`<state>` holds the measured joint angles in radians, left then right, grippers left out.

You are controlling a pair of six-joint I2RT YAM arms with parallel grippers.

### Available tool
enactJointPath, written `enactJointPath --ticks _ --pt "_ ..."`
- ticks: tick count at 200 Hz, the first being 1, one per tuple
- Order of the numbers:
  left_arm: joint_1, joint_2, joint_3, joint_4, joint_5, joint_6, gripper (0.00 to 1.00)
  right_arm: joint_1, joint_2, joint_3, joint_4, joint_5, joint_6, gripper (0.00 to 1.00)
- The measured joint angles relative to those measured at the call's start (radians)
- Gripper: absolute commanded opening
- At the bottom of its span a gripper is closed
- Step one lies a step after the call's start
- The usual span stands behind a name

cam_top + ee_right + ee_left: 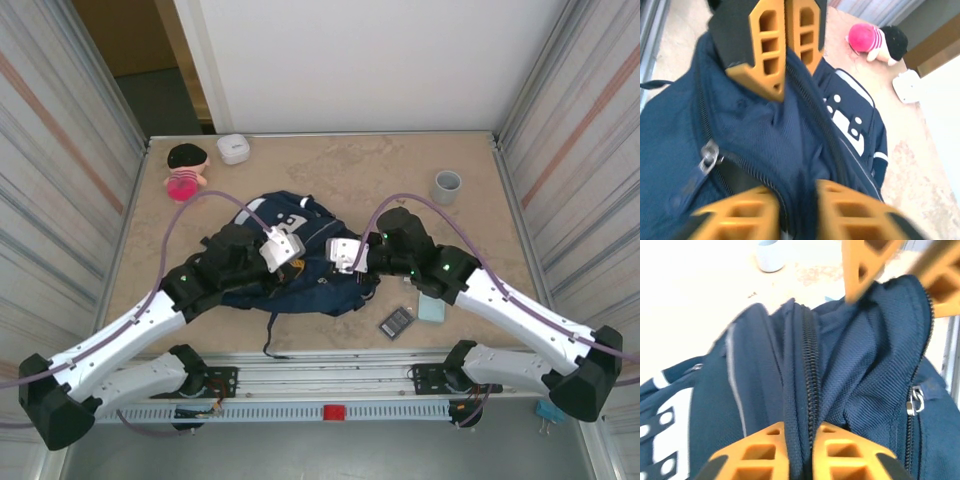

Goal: Pack books, pencil case, and school supplies into a backpack

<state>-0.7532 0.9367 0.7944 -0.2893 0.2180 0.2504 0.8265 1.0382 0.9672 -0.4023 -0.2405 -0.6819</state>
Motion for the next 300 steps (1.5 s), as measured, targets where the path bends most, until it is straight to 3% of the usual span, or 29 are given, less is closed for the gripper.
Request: enactJointPath --ticks 10,33,63,82,108,187,204,240,268,300 --pt "0.022 0.0 0.006 -0.014 0.011 -0.003 0.0 -0.03 -0.04 0.002 -0.039 0.0 0.063 0.63" --pt "0.039 0.005 0.046 -0.073 0.035 0.0 0.0 -0.086 -0.129 0.035 -0.163 0.001 0.282 0.62" --pt "0.04 0.038 0.12 -0.127 0.053 0.003 0.0 -0.03 -0.186 0.06 -0.254 -0.043 0.612 0.58" --pt "0.041 0.066 0.158 -0.16 0.067 0.003 0.0 0.028 -0.151 0.061 -0.254 -0.067 0.814 0.57" --pt "0.041 0.078 0.17 -0.179 0.081 0.003 0.0 0.052 -0.013 0.066 -0.24 -0.068 0.968 0.58" --pt "0.041 0.081 0.173 -0.188 0.096 -0.002 0.0 0.113 0.146 0.104 -0.148 -0.018 1.045 0.4" --pt "0.041 0.081 0.173 -0.188 0.096 -0.003 0.0 0.135 0.16 0.114 -0.156 0.019 1.048 0.28" --pt "0.041 0.082 0.174 -0.188 0.091 -0.003 0.0 0.175 0.183 0.163 -0.228 0.124 1.044 0.19" --pt "0.041 0.089 0.18 -0.189 0.08 -0.001 0.0 0.178 0.181 0.192 -0.28 0.159 1.04 0.02" --pt "0.04 0.094 0.182 -0.19 0.078 -0.001 0.0 0.177 0.18 0.196 -0.292 0.135 1.04 0.07"
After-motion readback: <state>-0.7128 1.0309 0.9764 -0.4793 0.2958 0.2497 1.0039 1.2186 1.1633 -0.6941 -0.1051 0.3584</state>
